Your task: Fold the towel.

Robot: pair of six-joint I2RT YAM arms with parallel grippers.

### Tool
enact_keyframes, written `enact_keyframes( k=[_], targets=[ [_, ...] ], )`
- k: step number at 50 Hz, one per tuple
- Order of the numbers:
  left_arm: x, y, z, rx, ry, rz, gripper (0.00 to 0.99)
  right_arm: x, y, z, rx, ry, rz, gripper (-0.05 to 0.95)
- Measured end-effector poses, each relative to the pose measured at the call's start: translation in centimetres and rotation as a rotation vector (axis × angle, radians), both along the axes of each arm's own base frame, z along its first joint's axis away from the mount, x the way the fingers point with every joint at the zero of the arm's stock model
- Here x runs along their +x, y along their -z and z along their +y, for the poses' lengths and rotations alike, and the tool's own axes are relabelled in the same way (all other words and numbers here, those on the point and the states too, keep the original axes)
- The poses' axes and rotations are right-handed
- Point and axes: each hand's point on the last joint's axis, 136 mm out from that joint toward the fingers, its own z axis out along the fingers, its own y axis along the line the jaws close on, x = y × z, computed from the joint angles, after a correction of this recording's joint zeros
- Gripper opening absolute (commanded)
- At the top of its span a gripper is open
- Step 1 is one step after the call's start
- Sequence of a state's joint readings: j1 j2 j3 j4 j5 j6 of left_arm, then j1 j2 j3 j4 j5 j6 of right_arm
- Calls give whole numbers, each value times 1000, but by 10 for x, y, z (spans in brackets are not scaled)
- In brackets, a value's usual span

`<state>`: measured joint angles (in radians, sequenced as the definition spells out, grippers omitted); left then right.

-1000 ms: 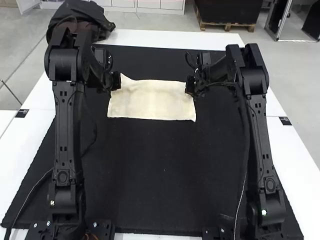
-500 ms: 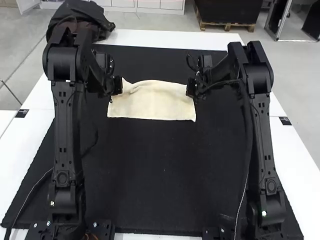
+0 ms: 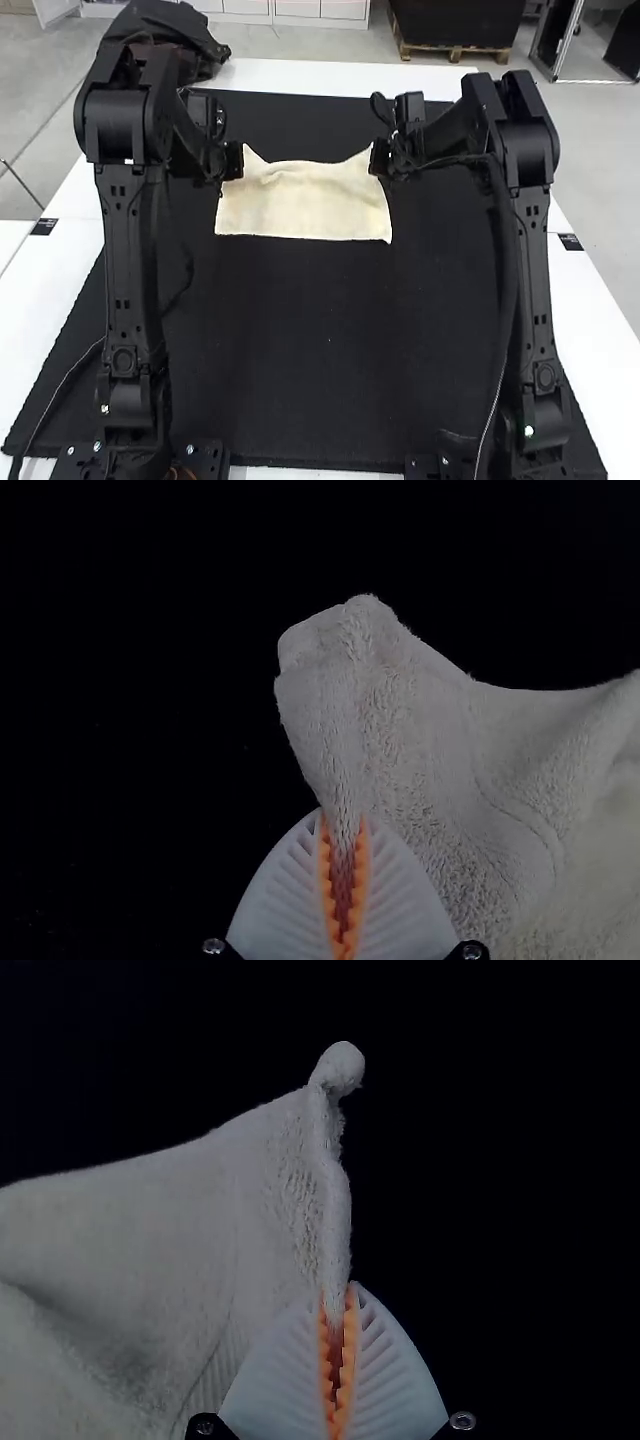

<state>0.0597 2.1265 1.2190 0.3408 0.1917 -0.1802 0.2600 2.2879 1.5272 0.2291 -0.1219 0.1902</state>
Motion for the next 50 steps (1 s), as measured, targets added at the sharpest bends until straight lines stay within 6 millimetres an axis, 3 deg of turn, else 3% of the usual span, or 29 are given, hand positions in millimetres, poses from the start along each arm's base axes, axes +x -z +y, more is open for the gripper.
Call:
enact_keyframes(
  k=[10,26,41,50],
  targets=[
    [-11,-1,2,1,0,8,23,-5,-12,-1,-1,-2,-23,-8],
    [-29,-18,2,11,18,-27,23,-28,2,-8,-20,-7,1,-8],
    [-46,-16,1,29,33,-19,23,-41,-36,-12,-4,-10,-83,-8],
    [-54,-22,-2,36,48,-27,23,-56,-39,-15,-5,-11,-83,-8]
  ],
)
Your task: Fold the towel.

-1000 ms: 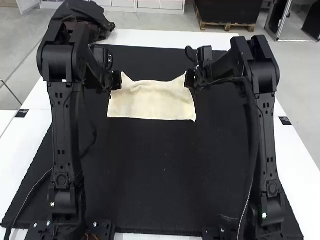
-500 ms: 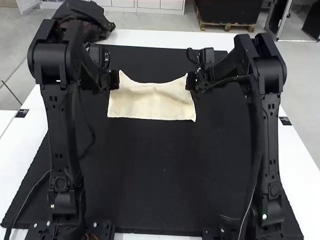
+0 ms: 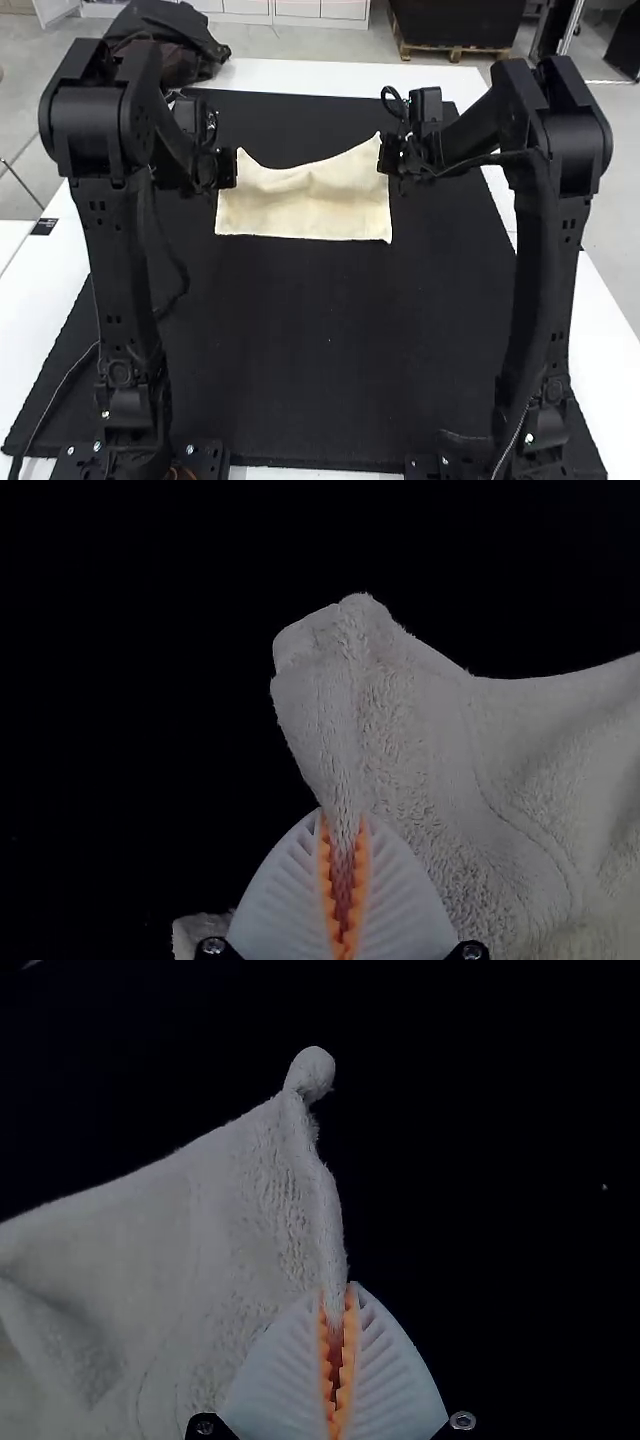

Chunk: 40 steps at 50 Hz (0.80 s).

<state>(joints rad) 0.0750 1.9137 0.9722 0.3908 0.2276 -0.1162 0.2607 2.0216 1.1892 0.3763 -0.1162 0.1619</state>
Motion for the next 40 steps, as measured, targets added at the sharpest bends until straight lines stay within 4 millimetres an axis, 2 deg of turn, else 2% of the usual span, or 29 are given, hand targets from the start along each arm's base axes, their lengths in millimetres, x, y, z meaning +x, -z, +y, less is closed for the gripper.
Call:
enact_keyframes(
  k=[11,18,40],
  targets=[
    [-12,-6,-2,7,15,-9,23,-19,10,-5,-15,-5,26,-8],
    [-20,-8,-3,17,21,-9,23,-27,9,-7,-20,-8,20,-8],
    [-35,5,-4,31,32,3,23,-51,8,-14,-25,-10,28,-8]
  ],
)
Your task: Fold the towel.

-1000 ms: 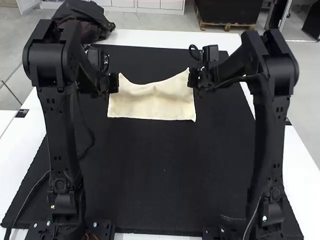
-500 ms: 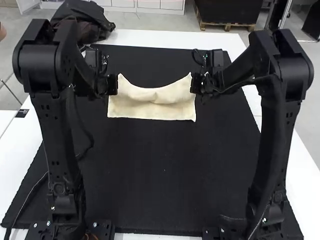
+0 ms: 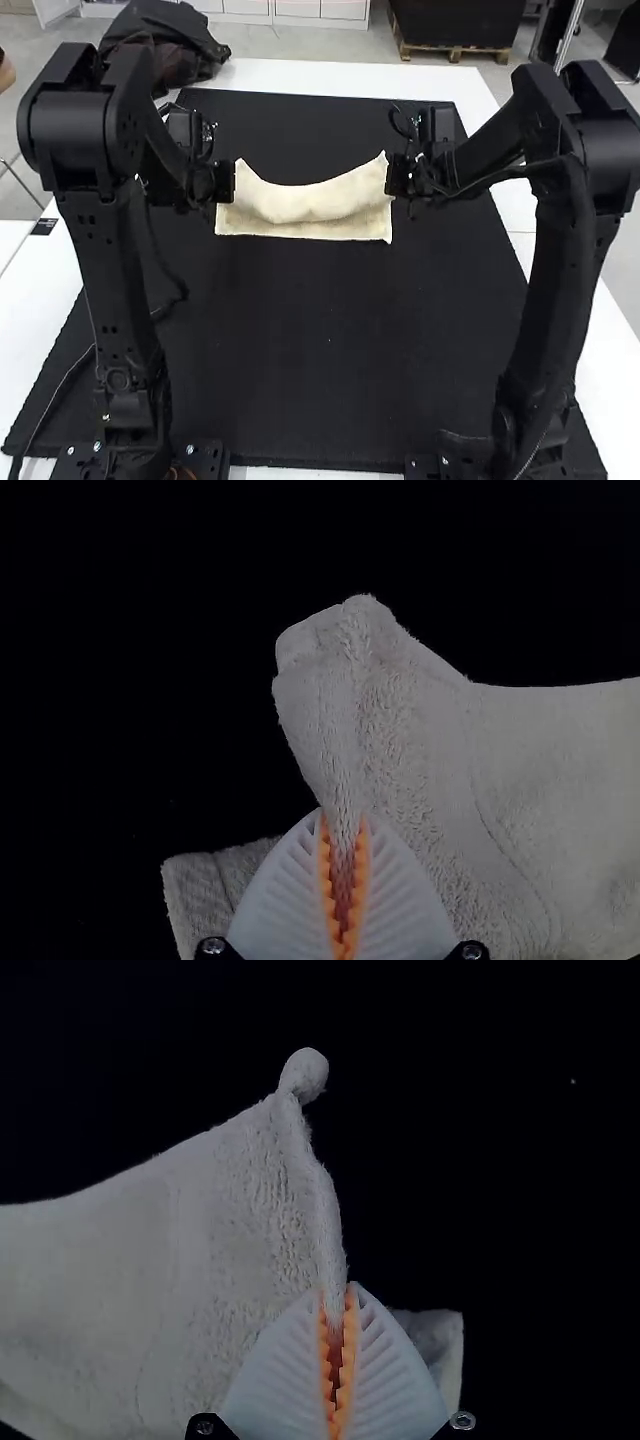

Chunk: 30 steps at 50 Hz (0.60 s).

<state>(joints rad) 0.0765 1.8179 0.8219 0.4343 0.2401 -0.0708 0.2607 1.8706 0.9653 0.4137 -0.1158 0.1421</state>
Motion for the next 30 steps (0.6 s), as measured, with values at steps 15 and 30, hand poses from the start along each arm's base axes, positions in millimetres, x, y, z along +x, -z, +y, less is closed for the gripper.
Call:
enact_keyframes(
  k=[15,30],
  targets=[
    [-1,0,19,3,-35,-7,23,-17,14,-5,-10,0,34,-8],
    [-1,-1,19,12,-30,-13,23,-23,21,-8,-16,7,41,-8]
  ],
)
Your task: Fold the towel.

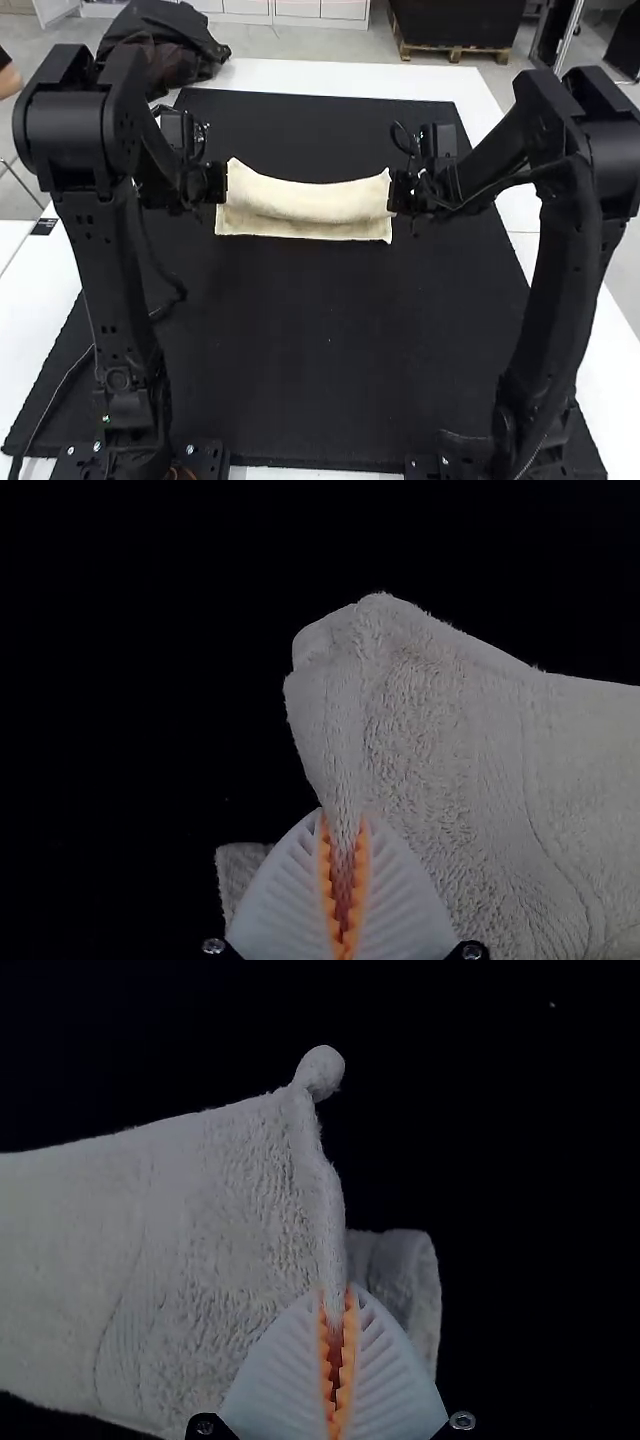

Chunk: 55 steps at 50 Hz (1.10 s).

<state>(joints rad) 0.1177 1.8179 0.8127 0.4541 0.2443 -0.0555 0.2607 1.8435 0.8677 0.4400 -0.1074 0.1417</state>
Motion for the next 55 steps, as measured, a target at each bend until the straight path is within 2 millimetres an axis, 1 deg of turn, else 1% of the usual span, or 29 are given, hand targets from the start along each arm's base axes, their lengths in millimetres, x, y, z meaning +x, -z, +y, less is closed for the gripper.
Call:
enact_keyframes(
  k=[6,18,32,39,55],
  targets=[
    [-1,0,0,3,2,-6,23,-5,7,-2,-5,2,15,-8],
    [-8,9,-1,5,3,14,23,-7,9,-2,-4,2,9,-8],
    [-4,1,-1,13,5,-36,23,-9,10,-4,-4,6,-3,-8],
    [-1,-1,0,15,5,-54,23,-7,6,-4,2,8,-29,-8],
    [2,22,0,13,5,-36,23,-4,2,-3,7,9,-51,-8]
  ],
)
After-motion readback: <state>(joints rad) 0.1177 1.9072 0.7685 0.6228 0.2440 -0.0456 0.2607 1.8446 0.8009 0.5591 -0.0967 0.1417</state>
